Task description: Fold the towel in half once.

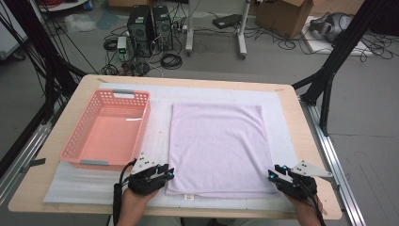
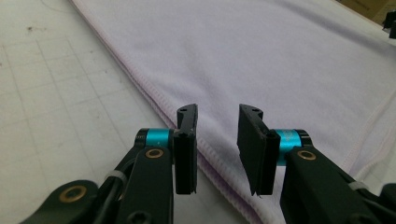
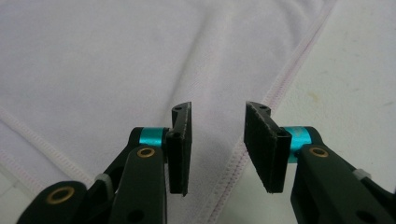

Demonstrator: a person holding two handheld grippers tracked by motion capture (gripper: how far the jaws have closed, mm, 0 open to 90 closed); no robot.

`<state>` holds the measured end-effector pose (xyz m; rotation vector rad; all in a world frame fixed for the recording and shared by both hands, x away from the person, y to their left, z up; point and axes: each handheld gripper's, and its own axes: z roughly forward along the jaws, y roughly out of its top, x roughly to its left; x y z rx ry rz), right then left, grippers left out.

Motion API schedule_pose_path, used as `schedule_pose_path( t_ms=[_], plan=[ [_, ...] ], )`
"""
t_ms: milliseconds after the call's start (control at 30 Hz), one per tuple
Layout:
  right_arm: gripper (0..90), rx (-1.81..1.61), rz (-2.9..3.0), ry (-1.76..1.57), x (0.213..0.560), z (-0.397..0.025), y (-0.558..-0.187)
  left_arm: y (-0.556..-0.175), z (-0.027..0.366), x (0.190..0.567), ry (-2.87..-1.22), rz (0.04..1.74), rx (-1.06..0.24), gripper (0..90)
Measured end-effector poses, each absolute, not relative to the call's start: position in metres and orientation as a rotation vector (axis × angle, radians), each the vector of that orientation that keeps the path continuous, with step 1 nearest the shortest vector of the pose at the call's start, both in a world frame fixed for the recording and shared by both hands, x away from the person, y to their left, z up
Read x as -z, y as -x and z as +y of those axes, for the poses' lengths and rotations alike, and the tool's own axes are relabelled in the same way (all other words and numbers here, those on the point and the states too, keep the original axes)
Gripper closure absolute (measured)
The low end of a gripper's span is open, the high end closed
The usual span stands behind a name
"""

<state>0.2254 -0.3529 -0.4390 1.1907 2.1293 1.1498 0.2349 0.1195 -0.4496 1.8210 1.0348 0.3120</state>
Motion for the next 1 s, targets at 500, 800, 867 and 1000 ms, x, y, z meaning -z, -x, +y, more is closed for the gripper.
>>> schedule_pose_path(
  t_ms=[500,800,867,1000],
  plan=[
    [66.8,-1.154,2.152,-1.325,0.444,-0.363,-0.219,-0.219,0.105,0.454,-1.945,1.005,-0.421,83.3],
    [84.8,-1.077,2.195,-1.291,0.448,-0.355,-0.222,-0.213,0.109,0.448,-1.879,0.973,-0.471,85.5],
    [85.4,-1.057,2.196,-1.28,0.447,-0.353,-0.222,-0.212,0.111,0.447,-1.875,0.968,-0.47,85.7],
    [85.5,-1.079,2.178,-1.284,0.444,-0.355,-0.219,-0.21,0.116,0.444,-1.84,0.973,-0.453,86.0]
  ],
)
